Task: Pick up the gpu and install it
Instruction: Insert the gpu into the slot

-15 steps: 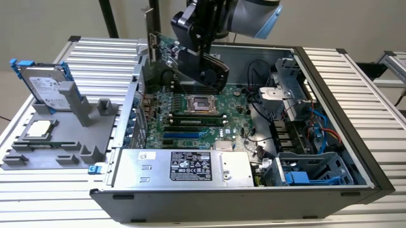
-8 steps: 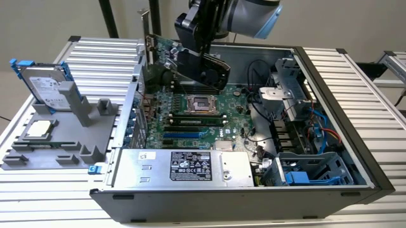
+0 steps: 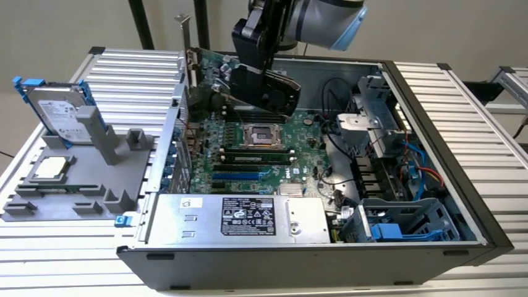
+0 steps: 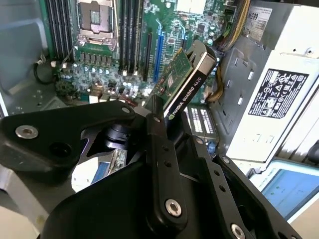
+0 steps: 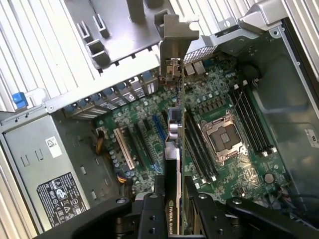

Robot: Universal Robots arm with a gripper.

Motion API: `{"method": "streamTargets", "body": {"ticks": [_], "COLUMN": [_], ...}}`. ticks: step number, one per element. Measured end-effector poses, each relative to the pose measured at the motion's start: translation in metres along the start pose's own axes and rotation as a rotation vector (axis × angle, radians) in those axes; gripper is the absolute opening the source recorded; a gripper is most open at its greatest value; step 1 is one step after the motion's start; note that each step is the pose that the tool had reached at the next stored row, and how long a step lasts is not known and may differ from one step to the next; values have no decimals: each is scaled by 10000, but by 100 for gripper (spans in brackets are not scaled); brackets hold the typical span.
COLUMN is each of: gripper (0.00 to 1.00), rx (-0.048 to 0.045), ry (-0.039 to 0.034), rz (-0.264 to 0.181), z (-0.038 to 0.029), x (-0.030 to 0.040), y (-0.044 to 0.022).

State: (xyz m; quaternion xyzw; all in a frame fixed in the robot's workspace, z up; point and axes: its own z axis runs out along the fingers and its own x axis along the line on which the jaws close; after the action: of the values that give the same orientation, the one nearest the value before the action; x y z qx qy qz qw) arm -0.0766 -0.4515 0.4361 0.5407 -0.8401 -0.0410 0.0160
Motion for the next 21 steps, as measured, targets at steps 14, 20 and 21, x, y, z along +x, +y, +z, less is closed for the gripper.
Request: {"method": "streamTargets", "body": {"ticks": [14, 20, 21], "gripper": [0, 0, 0], "rx": [206, 200, 197], "ry": [-34, 17, 26], "rz": [-808, -1543, -1665], "z": [1, 1, 1], "x": [-3, -7, -8], "y": [-7, -15, -18]}}
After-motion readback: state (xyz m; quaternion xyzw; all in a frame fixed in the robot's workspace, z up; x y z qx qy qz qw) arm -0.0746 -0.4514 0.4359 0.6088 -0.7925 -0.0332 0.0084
